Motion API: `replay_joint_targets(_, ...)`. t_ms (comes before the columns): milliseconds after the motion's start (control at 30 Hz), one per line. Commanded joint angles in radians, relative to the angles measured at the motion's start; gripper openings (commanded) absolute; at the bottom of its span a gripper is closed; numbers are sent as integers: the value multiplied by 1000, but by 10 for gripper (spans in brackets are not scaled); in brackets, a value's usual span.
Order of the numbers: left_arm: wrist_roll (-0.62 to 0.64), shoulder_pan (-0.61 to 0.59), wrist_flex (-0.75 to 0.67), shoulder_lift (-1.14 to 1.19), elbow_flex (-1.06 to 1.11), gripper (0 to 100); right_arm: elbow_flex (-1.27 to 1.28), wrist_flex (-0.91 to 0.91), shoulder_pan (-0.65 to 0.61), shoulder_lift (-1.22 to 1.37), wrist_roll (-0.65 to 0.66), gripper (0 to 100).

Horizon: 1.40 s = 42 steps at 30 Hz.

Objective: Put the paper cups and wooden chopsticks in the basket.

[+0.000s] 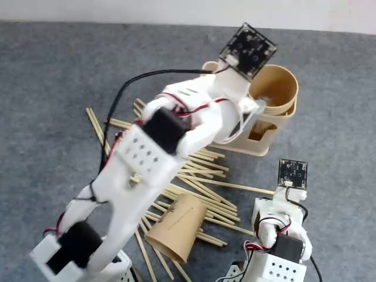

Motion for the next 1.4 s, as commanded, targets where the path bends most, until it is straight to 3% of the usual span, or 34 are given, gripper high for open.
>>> replay_joint_targets(0, 5, 13, 203, -122, -50, 171, 120, -1, 10, -12, 2, 5)
replay_joint_targets(433, -75, 15, 595, -157, -39, 173, 120, -1, 10, -12, 2, 5)
replay_joint_targets(733, -141, 15, 594, -331, 314, 317, 120, -1, 10, -12, 2, 5)
replay_joint_targets(1100, -377, 5, 601, -697, 714, 322, 120, -2, 10, -12, 2, 5)
replay_joint_targets(1233, -417, -13, 601, -779, 816, 322, 120, -2, 10, -12, 2, 5)
replay_joint_targets(1367, -540, -56, 601, -814, 880, 322, 120, -2, 10, -12, 2, 5)
